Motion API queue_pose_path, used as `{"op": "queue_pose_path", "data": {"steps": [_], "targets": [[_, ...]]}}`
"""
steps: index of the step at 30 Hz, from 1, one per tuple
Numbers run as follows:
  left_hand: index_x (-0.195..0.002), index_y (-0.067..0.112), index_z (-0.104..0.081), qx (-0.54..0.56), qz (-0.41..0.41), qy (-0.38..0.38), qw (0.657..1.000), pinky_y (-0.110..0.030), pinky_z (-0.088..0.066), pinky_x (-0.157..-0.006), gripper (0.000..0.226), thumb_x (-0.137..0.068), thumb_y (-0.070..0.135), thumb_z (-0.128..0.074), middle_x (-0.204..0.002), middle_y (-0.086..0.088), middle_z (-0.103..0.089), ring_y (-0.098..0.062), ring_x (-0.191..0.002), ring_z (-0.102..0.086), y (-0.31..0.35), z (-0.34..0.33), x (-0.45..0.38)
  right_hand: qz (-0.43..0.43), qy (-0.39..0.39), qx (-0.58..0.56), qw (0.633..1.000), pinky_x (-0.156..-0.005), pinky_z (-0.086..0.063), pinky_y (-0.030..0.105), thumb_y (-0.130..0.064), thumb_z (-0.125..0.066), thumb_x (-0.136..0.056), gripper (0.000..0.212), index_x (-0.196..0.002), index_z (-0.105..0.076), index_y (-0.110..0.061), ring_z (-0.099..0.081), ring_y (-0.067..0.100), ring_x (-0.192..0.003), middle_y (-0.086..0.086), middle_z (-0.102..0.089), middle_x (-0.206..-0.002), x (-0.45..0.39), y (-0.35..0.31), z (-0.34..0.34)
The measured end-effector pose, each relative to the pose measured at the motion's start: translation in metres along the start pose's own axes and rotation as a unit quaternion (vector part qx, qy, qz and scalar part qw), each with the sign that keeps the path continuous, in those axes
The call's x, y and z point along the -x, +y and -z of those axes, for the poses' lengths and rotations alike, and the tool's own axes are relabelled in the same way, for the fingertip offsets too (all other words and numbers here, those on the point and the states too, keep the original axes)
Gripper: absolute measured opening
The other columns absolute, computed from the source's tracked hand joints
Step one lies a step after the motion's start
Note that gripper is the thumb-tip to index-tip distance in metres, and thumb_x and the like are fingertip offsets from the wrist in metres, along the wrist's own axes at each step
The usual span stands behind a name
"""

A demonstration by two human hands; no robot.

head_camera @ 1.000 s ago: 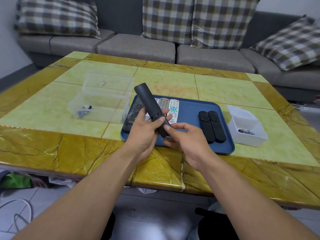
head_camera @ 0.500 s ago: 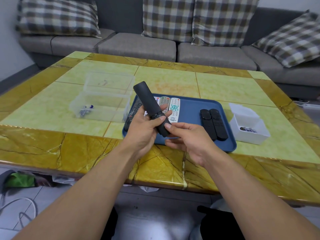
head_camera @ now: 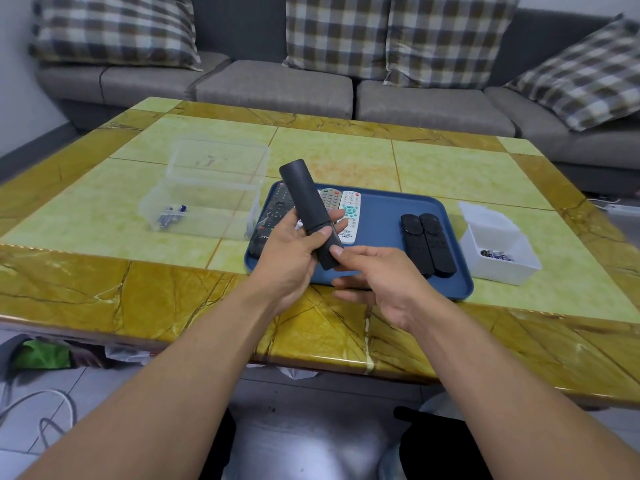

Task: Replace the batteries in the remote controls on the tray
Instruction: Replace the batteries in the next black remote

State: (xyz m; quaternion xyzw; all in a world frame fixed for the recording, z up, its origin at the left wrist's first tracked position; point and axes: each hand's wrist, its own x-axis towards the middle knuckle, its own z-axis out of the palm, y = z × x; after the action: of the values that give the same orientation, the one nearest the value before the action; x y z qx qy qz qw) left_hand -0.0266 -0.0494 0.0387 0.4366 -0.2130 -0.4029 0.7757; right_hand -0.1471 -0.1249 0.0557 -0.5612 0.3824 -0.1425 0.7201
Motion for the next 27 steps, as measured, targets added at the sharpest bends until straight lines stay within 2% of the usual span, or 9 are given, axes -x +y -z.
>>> {"op": "queue_pose_path", "data": {"steps": [7,9,12,14,17,21,24,26,27], "targets": [[-0.128,0.006,-0.052,-0.050,-0.003,0.006,0.999,-0.036,-0.057,-0.097,0.030,-0.102,-0.007,-0.046,-0.112,-0.009,-0.073,-0.023,-0.111,-0.071,0.000,0.002,0.002,0.017,0.040,0.061,0.997,-0.047,-0.050,0.022,-0.036,-0.076,-0.087,0.027,-0.098,-0.076,-0.012,-0.069,0.010,-0.067,0.007,-0.076,-0.096,0.000,0.006,-0.005],[-0.127,0.006,-0.053,-0.054,0.002,0.025,0.998,-0.037,-0.057,-0.096,0.030,-0.101,-0.007,-0.047,-0.116,-0.013,-0.072,-0.025,-0.111,-0.071,-0.002,0.002,0.001,0.052,0.068,0.116,0.990,-0.048,-0.051,0.024,-0.039,-0.074,-0.087,0.024,-0.098,-0.075,-0.018,-0.070,0.010,-0.069,0.002,-0.075,-0.095,-0.002,0.009,-0.006],[-0.126,0.004,-0.055,-0.103,-0.001,0.101,0.990,-0.038,-0.058,-0.096,0.029,-0.099,-0.006,-0.054,-0.116,-0.011,-0.074,-0.024,-0.109,-0.072,-0.011,0.003,-0.001,0.179,0.159,0.325,0.915,-0.067,-0.053,0.031,-0.048,-0.079,-0.078,0.034,-0.102,-0.061,-0.032,-0.064,0.007,-0.084,-0.013,-0.065,-0.103,-0.009,0.014,-0.005],[-0.120,0.010,-0.060,-0.158,0.003,0.140,0.977,-0.036,-0.059,-0.091,0.024,-0.098,0.000,-0.058,-0.111,-0.008,-0.076,-0.021,-0.104,-0.073,-0.017,0.001,-0.002,0.231,0.158,0.413,0.867,-0.075,-0.052,0.033,-0.050,-0.079,-0.075,0.041,-0.105,-0.054,-0.038,-0.058,0.006,-0.091,-0.017,-0.055,-0.107,-0.009,0.016,-0.008],[-0.126,0.018,-0.061,-0.215,0.005,0.153,0.964,-0.033,-0.059,-0.086,0.026,-0.101,0.012,-0.057,-0.113,-0.006,-0.075,-0.016,-0.100,-0.073,-0.020,-0.001,-0.006,0.257,0.142,0.446,0.846,-0.077,-0.053,0.036,-0.042,-0.072,-0.082,0.038,-0.116,-0.056,-0.034,-0.060,0.012,-0.094,-0.013,-0.056,-0.112,-0.009,0.016,-0.018],[-0.138,0.027,-0.055,-0.266,-0.012,0.100,0.959,-0.027,-0.047,-0.106,0.036,-0.102,0.028,-0.054,-0.125,0.000,-0.071,-0.012,-0.118,-0.065,-0.017,-0.002,-0.014,0.247,0.171,0.392,0.869,-0.075,-0.054,0.038,-0.025,-0.064,-0.087,0.026,-0.113,-0.060,-0.027,-0.066,0.022,-0.089,-0.003,-0.071,-0.099,-0.024,0.013,-0.014],[-0.146,0.025,-0.049,-0.306,-0.019,0.046,0.951,-0.003,-0.040,-0.095,0.042,-0.105,0.020,-0.052,-0.138,0.003,-0.064,-0.007,-0.128,-0.057,-0.015,-0.005,-0.014,0.190,0.196,0.313,0.910,-0.082,-0.056,0.042,-0.026,-0.064,-0.091,0.021,-0.112,-0.063,-0.025,-0.069,0.020,-0.090,-0.004,-0.073,-0.098,-0.046,0.007,0.000],[-0.149,0.026,-0.045,-0.383,-0.068,0.054,0.920,-0.013,-0.036,-0.107,0.047,-0.104,0.020,-0.054,-0.147,0.006,-0.055,-0.011,-0.139,-0.046,-0.016,-0.001,-0.015,0.159,0.215,0.270,0.925,-0.083,-0.057,0.043,-0.027,-0.060,-0.096,0.021,-0.117,-0.063,-0.023,-0.070,0.021,-0.091,-0.002,-0.072,-0.103,-0.060,0.002,0.013],[-0.150,0.029,-0.044,-0.473,-0.093,0.063,0.874,-0.027,-0.028,-0.118,0.049,-0.102,0.024,-0.055,-0.150,0.008,-0.051,-0.013,-0.145,-0.038,-0.016,0.004,-0.017,0.144,0.223,0.268,0.926,-0.082,-0.057,0.040,-0.026,-0.057,-0.098,0.024,-0.121,-0.062,-0.023,-0.069,0.022,-0.092,0.000,-0.072,-0.107,-0.065,0.000,0.019]]}}
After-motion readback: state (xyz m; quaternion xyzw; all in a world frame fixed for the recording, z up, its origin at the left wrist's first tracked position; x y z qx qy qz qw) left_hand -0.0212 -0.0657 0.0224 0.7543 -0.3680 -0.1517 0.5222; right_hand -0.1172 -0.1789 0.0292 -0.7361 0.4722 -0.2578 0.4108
